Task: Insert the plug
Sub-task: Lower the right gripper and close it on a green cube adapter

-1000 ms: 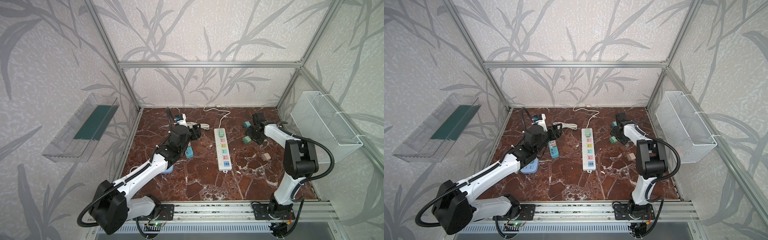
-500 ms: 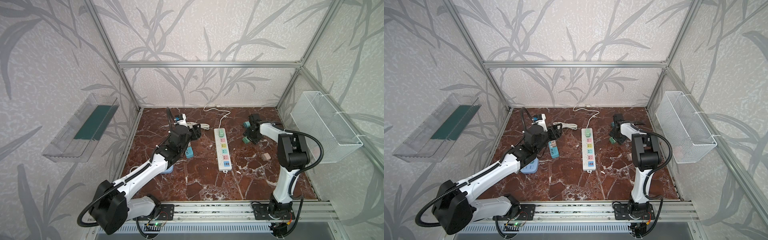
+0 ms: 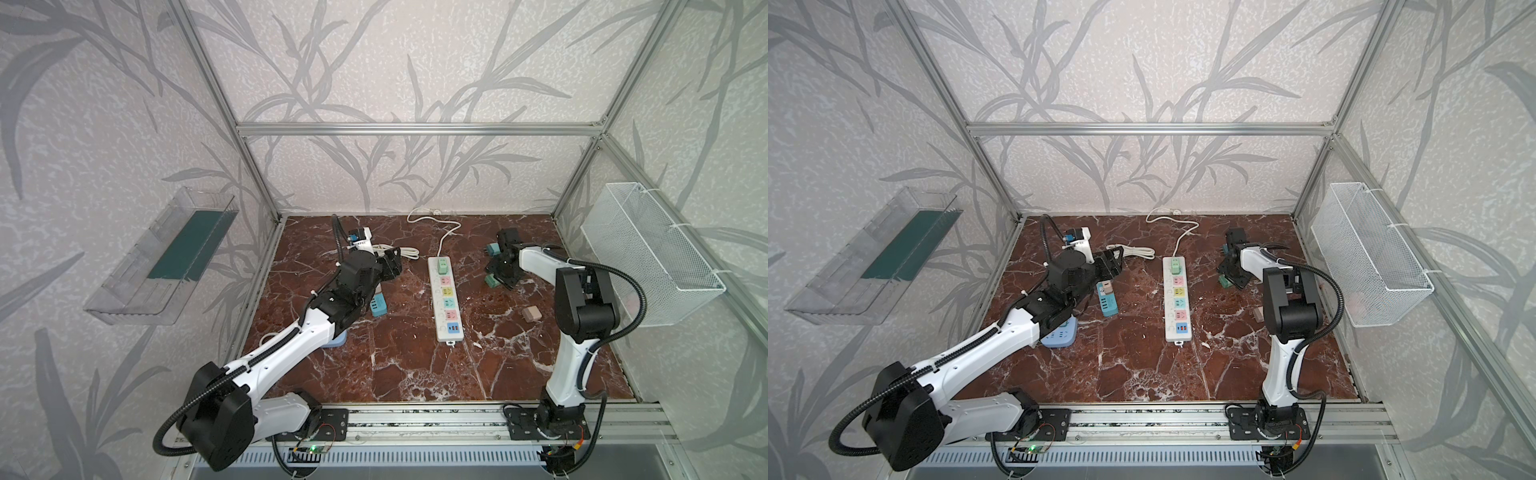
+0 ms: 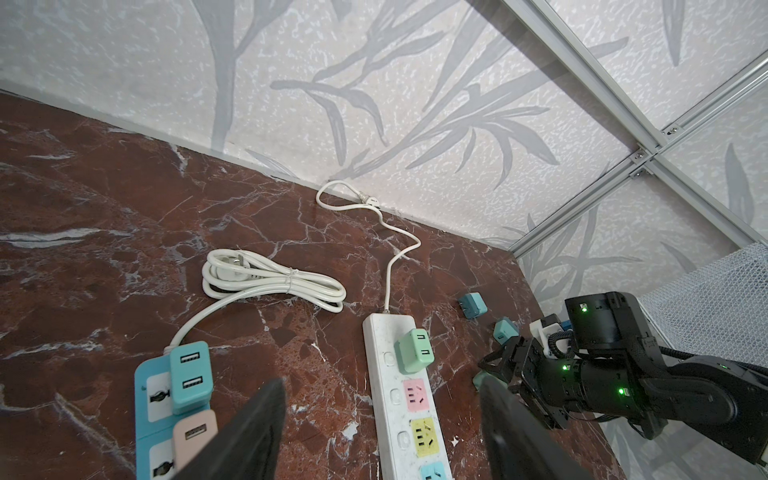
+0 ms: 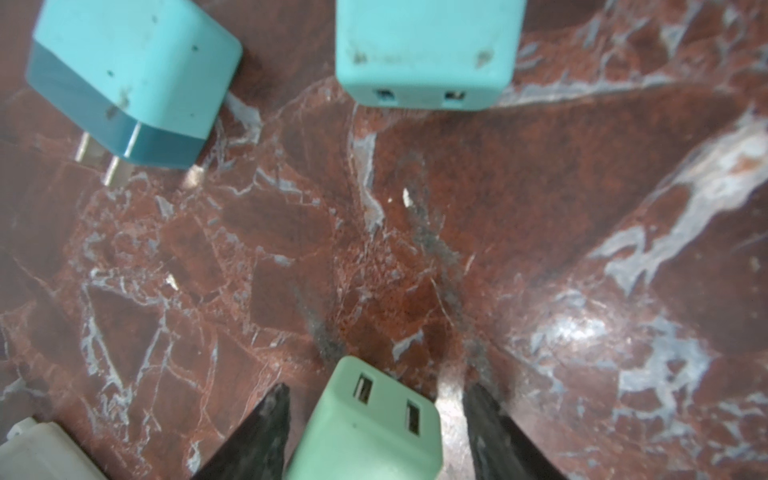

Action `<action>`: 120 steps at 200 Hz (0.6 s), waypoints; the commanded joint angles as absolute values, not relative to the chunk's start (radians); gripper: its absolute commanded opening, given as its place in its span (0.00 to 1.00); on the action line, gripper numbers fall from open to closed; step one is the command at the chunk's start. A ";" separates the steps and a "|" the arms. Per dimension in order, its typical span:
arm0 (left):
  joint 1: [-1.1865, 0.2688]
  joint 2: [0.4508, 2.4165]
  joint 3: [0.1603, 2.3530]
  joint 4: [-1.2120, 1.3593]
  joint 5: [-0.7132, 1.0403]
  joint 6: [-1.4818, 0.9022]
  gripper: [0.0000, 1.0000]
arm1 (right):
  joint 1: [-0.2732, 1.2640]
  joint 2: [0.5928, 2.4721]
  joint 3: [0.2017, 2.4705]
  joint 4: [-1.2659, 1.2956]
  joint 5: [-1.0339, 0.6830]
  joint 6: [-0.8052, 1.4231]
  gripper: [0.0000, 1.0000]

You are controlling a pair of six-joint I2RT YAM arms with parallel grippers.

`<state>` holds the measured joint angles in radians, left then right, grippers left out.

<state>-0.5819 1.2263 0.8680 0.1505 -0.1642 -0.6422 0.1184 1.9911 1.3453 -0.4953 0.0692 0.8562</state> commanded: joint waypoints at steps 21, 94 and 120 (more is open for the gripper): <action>-0.576 1.190 0.865 0.164 -0.181 -0.640 0.73 | 0.124 1.999 1.374 -0.523 0.070 0.859 0.64; -0.566 1.183 0.866 0.164 -0.176 -0.650 0.73 | 0.124 1.980 1.359 -0.509 0.063 0.835 0.37; -0.564 1.184 0.867 0.165 -0.176 -0.649 0.73 | 0.125 1.964 1.347 -0.515 0.061 0.806 0.32</action>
